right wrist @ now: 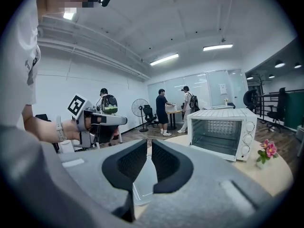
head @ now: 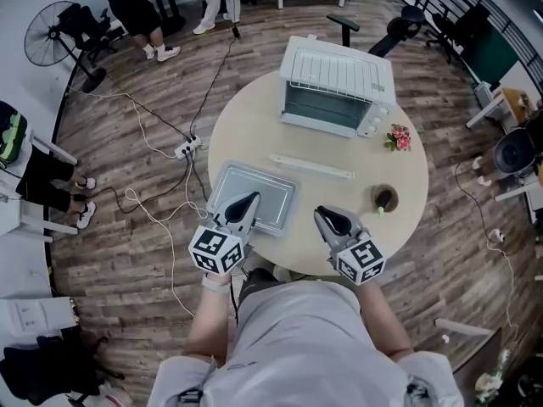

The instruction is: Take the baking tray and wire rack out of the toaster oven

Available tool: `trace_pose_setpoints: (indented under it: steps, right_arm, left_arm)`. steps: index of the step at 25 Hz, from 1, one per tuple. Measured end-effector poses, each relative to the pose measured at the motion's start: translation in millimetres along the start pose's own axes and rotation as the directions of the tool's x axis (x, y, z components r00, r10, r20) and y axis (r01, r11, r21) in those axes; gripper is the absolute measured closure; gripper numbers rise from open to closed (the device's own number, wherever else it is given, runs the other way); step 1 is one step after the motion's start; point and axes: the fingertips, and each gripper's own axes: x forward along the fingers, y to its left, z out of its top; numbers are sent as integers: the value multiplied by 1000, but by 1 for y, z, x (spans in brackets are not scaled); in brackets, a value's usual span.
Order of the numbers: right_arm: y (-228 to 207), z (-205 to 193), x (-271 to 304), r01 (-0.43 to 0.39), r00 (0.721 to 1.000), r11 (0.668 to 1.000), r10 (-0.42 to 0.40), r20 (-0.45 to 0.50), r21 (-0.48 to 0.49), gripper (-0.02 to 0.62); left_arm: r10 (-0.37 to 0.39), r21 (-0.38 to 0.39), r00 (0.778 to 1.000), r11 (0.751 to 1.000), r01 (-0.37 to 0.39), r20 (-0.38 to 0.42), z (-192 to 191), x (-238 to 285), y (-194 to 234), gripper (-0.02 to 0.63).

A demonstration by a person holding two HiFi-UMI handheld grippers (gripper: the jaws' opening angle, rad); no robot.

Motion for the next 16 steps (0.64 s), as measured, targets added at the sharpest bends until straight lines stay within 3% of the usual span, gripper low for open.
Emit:
trace_pose_setpoints:
  steps: [3,8,16]
  right_arm:
    - [2,-2,0,-2,1000,1000,2,-2,4,560]
    - [0,-3,1,2,1000,1000,-2,1,18,560]
    - [3,-9,-3,2,1000,999,-2,3,41,560]
  left_arm:
    - [15,-16,1000,1000,-15,25,4,-4,1,607]
    - [19,50,999,999,-20,34,8,-4,-2,607]
    - [41,61,999,997,-41,-3,-4,-5,1,607]
